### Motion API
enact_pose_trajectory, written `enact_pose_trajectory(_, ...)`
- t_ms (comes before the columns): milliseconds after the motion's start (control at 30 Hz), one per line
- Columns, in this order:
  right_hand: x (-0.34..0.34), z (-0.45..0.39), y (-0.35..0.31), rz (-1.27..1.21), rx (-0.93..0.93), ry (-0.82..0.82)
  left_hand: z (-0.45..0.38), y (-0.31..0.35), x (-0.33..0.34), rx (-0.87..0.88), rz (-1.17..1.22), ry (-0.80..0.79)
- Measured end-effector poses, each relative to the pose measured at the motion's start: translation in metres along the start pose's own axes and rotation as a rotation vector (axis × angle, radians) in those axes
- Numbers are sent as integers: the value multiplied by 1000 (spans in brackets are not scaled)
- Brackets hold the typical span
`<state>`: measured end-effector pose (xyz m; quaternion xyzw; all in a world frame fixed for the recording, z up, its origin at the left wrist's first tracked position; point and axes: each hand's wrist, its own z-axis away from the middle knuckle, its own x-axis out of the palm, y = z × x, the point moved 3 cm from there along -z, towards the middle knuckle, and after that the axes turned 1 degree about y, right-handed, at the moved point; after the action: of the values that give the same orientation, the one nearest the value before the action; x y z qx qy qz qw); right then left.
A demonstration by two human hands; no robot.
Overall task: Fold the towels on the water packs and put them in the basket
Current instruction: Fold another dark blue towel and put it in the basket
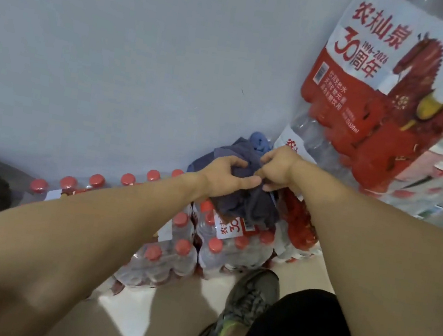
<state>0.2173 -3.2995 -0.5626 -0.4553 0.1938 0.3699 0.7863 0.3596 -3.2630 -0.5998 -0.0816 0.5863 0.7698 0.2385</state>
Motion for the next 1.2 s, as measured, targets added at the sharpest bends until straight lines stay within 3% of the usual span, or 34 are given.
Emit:
enact_pose_trajectory(133,5,14,-31,-155,-60,-107,19,14,-23,0,26,-15)
enact_pose_trajectory(267,19,38,-74,-271,-184,-148,40,24,-65,48,-51,128)
enact_pose_trajectory(400,34,65,-114,-455,-289,-301,71,31,-123,114,-201,237)
enact_pose_trajectory(600,57,99,-158,-348,-485,-453,119,25,-199,154,-287,173)
enact_pose_trajectory(700,69,106,-175,-212,-607,-312,139,16,-225,173,-361,77)
enact_pose_trajectory(800,89,103,-181,-43,-670,-218,155,-4,-237,173,-247,-15)
enact_pose_trajectory(933,121,97,-183,61,-667,-358,166,-35,-246,145,-171,2)
enact_pose_trajectory(1067,130,91,-190,137,-656,-323,169,-52,-261,123,-280,50)
enact_pose_trajectory(1200,139,98,-202,135,-657,-343,174,-46,-275,168,-218,151)
